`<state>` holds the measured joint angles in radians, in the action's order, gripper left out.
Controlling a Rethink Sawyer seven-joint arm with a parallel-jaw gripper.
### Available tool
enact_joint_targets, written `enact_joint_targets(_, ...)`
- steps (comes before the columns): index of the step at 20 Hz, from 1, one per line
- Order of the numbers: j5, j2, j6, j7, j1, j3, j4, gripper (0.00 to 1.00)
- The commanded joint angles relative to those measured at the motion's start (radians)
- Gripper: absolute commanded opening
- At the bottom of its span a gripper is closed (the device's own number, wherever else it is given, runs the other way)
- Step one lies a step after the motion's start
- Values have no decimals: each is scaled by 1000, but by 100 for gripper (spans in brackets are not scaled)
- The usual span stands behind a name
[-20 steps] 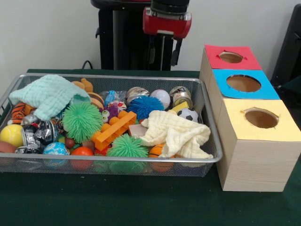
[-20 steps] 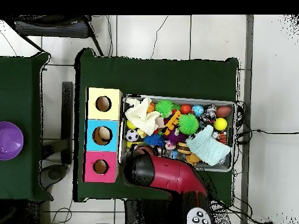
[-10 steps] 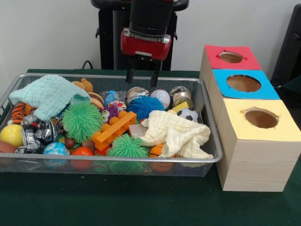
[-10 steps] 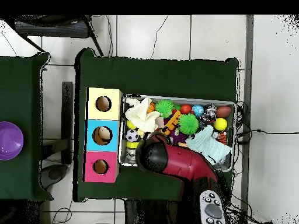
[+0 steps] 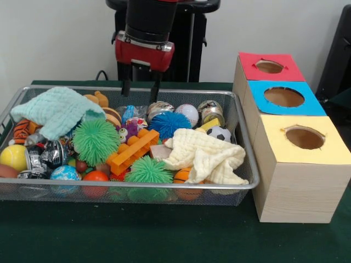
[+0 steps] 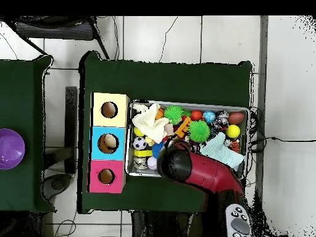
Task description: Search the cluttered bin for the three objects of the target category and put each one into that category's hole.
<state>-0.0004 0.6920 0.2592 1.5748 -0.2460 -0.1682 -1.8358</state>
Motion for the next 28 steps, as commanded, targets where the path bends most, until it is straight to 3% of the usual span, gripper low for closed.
enact_joint_targets(1,-18,-53,10,131,-64,24,-11,100)
enact_joint_targets(5,-40,-82,-100,138,-126,64,-56,100)
enact_joint_targets(16,-68,-186,-206,151,-211,118,-81,100)
enact_joint_targets(28,-21,-77,-154,185,-143,85,-169,100)
